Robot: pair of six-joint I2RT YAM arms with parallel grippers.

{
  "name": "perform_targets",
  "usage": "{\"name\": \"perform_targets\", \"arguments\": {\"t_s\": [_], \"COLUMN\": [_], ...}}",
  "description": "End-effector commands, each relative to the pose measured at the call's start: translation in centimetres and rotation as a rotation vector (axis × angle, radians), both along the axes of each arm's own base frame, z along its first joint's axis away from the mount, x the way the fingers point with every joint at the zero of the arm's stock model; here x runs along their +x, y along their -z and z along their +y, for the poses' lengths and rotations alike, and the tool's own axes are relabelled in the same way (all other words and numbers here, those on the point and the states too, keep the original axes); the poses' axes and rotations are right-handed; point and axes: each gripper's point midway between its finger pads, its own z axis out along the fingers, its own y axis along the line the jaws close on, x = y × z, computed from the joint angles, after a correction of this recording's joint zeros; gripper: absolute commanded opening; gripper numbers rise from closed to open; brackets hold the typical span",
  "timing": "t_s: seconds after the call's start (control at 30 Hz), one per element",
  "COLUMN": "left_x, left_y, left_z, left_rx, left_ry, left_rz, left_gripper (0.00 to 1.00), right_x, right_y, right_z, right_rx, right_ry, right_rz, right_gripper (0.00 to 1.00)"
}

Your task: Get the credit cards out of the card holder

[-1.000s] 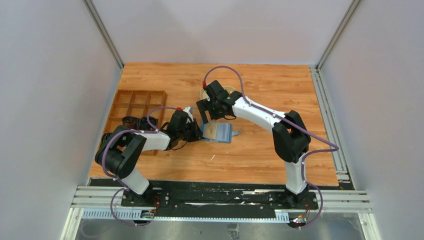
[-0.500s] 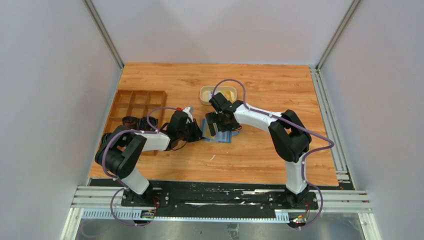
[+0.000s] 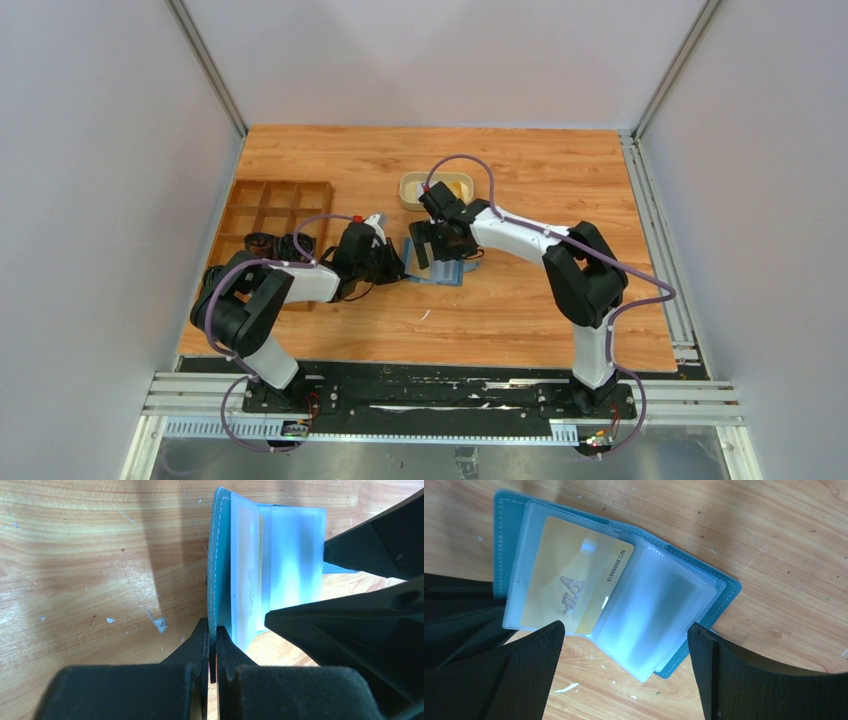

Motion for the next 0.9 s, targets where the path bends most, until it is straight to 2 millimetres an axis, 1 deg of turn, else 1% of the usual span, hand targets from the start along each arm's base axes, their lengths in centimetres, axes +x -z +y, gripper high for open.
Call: {"name": "perform_targets", "arguments": {"t_s": [0.0,0.17,0.3,0.47,0.63,0.87], "left_x": [-3.6,-3.6,-3.8,-3.9,-3.8,-4.0], "left_y": [5.6,5.6,5.7,5.9,6.0,6.0], "left_z": [3.0,3.0,3.1,3.1,2.9,3.0], "left_rx": [0.160,0.159,0.162,0.163,0.159,0.162], "left_ry": [-0.011,-0.009,-0.007,-0.005,-0.002,-0.002], "left_rz": [0.171,0.170,0.174,0.179,0.183,0.183], "left_gripper": [0.00,0.00,0.00,0.00,0.00,0.00], "right_x": [-0.6,-0.7,-0.8,-0.7,-0.5,-0.8], "right_y": [-2.2,-2.5,-2.3,-3.1,-4.0,-3.0], "right_z": [1.5,2.4,2.7,3.0,3.7,4.4], "right_rx": [0.077,0.094,0.094,0.096,0.112,0.132], "right_ry": [-0.019,-0.037,-0.044,-0.055,-0.076,-0.090], "right_rz": [-0.010,-0.008,-0.002,-0.026,-0.043,-0.020], "right_gripper": [0.96,0.96,0.96,0.96,0.96,0.96]}}
